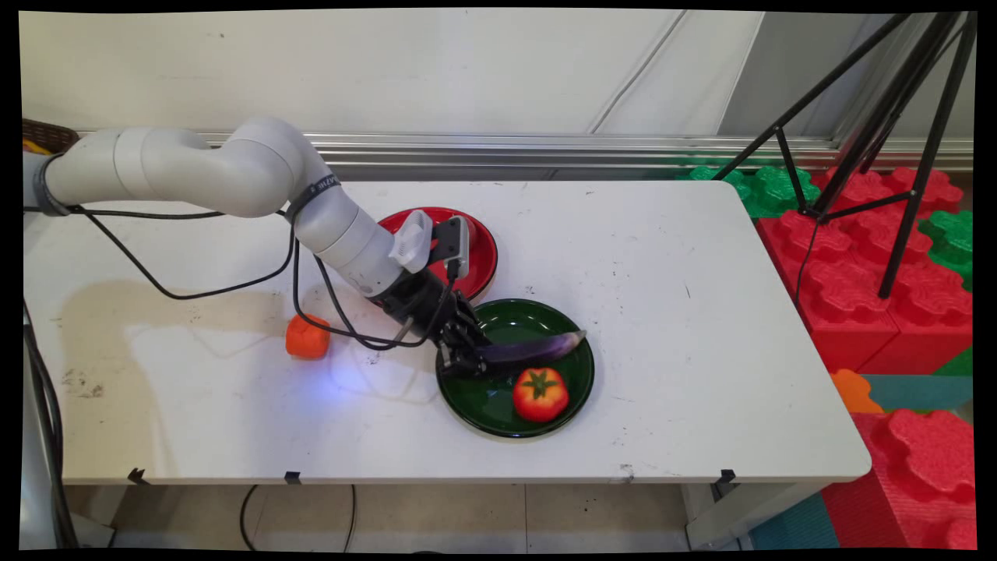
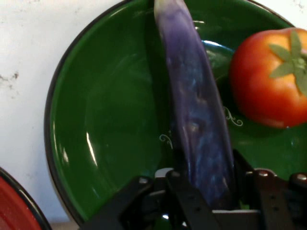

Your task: Place the picked object on the table

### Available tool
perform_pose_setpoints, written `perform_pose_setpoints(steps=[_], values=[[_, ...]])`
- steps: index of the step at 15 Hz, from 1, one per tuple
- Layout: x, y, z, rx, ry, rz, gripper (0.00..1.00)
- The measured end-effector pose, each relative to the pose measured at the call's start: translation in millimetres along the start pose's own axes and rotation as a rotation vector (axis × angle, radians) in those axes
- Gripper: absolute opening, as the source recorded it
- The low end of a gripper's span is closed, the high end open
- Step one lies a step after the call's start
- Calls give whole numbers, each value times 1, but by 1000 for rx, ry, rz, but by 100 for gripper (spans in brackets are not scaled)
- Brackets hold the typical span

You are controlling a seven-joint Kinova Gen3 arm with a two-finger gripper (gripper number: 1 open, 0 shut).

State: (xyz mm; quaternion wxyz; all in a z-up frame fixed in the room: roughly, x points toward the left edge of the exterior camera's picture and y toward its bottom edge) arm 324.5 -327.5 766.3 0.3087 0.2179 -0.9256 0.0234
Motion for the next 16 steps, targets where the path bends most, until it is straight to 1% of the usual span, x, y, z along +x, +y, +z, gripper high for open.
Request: perform_pose_setpoints(steps=[7, 13, 16], values=[[2, -1, -7, 10, 14, -16, 0], [-2, 2, -24, 14, 31, -2, 0], [-6, 2, -40, 23, 49, 12, 0]])
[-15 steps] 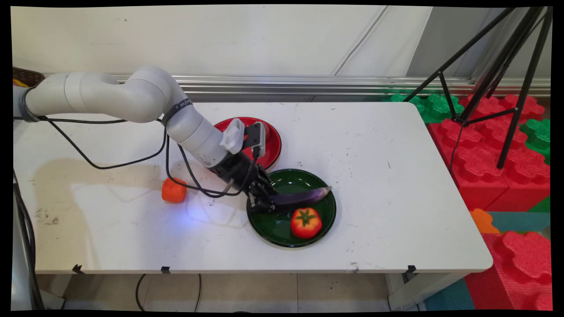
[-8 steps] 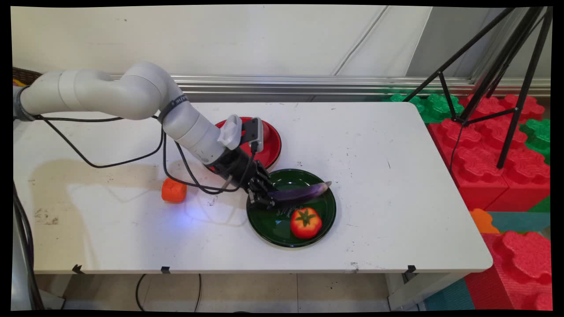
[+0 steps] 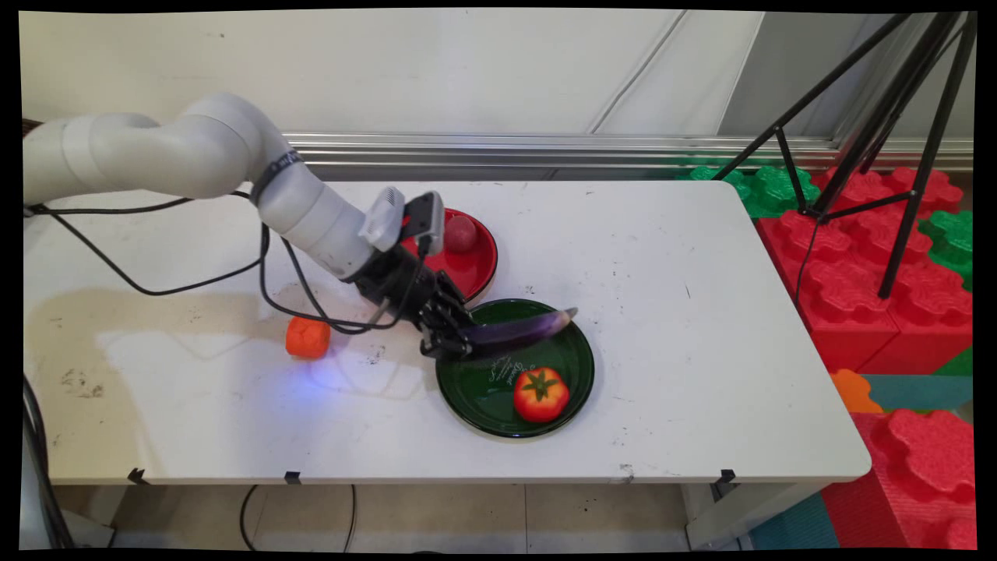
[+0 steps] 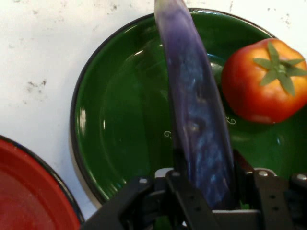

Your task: Place the picked object on the table

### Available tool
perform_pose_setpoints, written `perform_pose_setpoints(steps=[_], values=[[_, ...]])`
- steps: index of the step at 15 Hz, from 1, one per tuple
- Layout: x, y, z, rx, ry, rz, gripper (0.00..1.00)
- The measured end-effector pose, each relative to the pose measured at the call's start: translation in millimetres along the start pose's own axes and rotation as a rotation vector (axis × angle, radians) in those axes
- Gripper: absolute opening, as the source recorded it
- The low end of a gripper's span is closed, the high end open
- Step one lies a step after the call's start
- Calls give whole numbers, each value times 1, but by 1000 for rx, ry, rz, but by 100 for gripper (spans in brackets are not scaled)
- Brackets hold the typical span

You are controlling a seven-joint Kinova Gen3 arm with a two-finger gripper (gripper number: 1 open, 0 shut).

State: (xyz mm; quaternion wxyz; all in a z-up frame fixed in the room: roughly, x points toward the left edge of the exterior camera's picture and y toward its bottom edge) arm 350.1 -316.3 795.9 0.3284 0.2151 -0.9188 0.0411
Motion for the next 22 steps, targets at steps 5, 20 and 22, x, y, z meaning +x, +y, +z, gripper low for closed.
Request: perform_pose_setpoints(steps=[5, 20, 22], values=[[-2, -1, -27, 10, 34, 24, 0], [-34, -8, -148, 54, 102, 100, 0], [-44, -12, -165, 63, 90, 121, 0]])
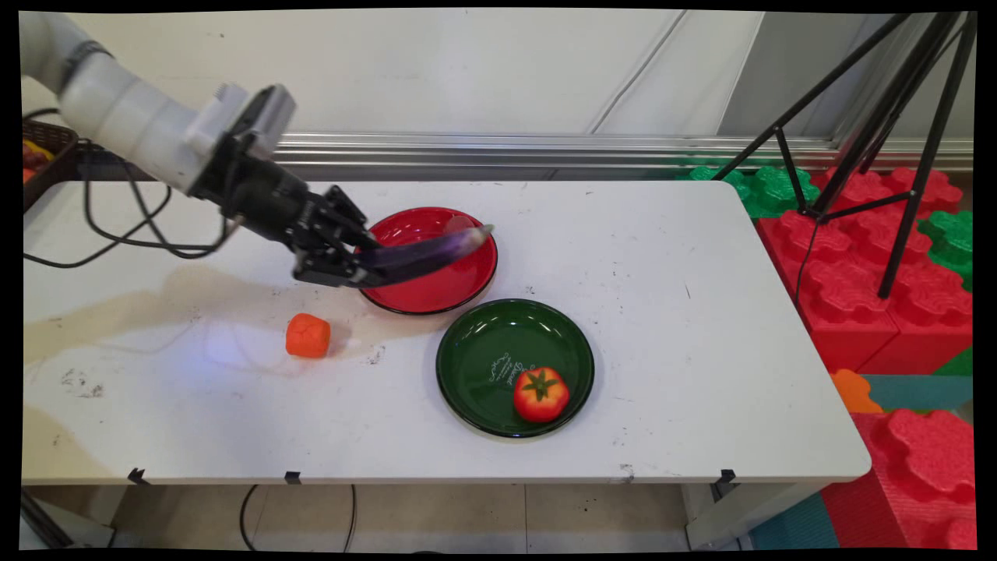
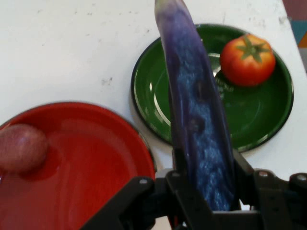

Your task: Place the picked object on the table

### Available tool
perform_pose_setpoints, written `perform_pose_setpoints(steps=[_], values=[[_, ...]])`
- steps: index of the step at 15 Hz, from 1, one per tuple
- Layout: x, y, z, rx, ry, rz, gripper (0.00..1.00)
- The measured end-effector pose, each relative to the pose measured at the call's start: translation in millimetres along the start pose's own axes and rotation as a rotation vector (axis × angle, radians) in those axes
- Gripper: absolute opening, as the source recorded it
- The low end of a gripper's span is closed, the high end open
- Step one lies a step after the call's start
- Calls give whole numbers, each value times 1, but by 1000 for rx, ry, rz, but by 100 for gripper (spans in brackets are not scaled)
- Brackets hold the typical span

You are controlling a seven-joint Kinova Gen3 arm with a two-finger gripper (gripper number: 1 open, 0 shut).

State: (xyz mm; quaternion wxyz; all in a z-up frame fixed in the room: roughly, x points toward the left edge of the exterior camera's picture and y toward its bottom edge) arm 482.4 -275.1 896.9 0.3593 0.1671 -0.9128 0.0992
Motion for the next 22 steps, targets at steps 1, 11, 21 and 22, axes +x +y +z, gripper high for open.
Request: perform_pose_setpoints(steps=[1, 11, 21, 22], values=[[-3, -1, -5, 2, -6, 8, 0], [-55, -24, -65, 36, -125, 97, 0], [-110, -44, -77, 48, -270, 160, 0], [-115, -46, -76, 49, -280, 160, 0]])
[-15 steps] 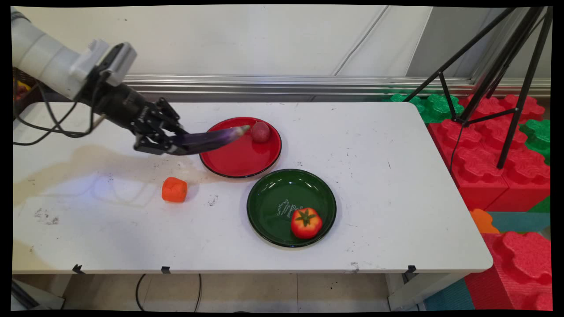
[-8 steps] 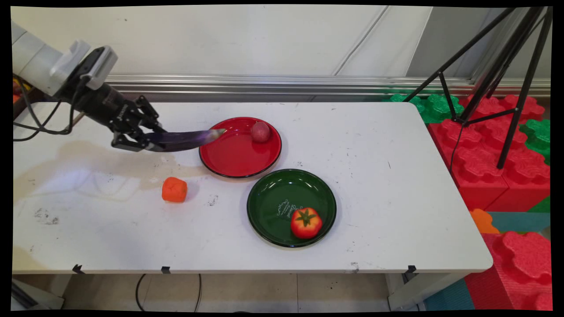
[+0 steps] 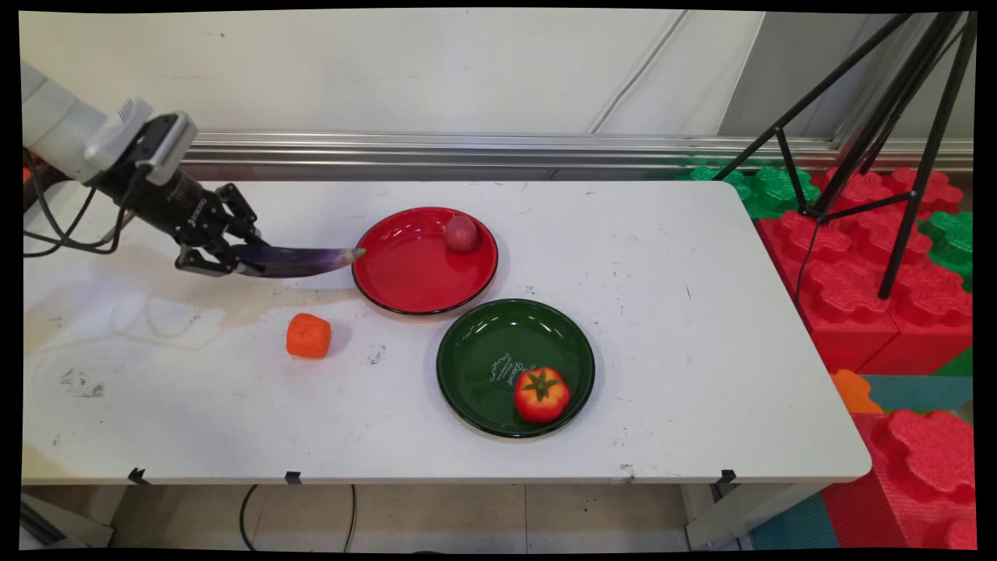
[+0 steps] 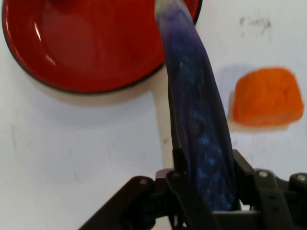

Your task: Place the picked object on the table

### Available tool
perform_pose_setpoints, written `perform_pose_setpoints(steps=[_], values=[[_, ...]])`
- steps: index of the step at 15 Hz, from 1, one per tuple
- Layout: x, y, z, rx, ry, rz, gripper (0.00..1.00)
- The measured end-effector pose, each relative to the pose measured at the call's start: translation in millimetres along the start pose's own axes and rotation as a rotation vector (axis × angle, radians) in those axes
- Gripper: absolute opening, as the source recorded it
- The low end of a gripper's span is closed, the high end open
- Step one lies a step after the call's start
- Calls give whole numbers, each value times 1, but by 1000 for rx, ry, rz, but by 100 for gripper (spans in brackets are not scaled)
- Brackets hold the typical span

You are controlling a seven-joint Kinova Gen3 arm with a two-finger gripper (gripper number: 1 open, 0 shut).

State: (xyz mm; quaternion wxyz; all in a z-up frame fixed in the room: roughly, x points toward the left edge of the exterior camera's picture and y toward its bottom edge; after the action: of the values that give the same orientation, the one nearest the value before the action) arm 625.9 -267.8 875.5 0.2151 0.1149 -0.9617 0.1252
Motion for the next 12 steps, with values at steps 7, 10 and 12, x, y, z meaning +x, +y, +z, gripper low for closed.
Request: perform_pose_setpoints(steps=[7, 10, 12], values=[[-33, -6, 28, -13, -65, -20, 0], [-44, -7, 43, -23, -77, -33, 0], [-49, -9, 51, -25, -77, -42, 0]])
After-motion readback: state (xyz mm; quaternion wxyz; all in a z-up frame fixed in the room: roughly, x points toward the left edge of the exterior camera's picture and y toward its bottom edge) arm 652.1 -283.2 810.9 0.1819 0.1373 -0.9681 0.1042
